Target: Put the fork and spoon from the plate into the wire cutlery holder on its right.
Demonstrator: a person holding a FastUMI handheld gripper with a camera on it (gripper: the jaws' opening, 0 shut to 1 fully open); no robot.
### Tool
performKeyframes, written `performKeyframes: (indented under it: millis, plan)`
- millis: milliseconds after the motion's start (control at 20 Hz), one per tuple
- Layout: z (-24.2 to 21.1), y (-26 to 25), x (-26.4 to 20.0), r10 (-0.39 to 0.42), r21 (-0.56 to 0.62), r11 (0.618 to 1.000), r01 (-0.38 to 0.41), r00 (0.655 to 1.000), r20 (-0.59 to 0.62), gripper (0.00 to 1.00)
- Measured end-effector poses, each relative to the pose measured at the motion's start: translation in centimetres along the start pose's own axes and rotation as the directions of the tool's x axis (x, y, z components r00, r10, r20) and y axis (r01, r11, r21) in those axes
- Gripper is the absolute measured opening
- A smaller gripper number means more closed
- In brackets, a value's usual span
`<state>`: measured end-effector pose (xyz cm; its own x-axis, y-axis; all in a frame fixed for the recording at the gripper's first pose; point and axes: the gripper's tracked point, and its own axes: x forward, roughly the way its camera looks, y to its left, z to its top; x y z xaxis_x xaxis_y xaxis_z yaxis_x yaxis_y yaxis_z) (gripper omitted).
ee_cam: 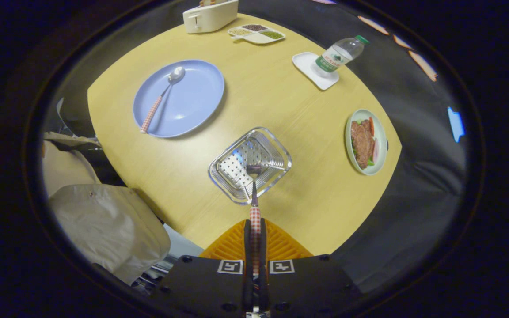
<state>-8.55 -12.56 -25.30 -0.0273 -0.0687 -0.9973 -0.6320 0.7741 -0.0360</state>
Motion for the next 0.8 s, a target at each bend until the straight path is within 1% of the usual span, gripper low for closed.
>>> performKeyframes:
  millis: [200, 350, 600, 700, 800]
  plan:
    - [0.7, 0.1, 1.0, 0.000, -0.010, 1.000, 0.000, 0.999, -0.036, 0.08]
    - [1.0, 0.4, 1.4, 0.013, -0.009, 1.000, -0.014, 0.998, -0.061, 0.09]
    - [1.7, 0.6, 1.9, 0.010, -0.011, 1.000, -0.011, 0.997, -0.072, 0.11]
    - [2.0, 0.6, 1.9, 0.006, 0.006, 1.000, -0.005, 0.998, -0.060, 0.15]
    - [2.5, 0.7, 1.8, 0.009, 0.023, 1.000, -0.008, 0.999, -0.032, 0.26]
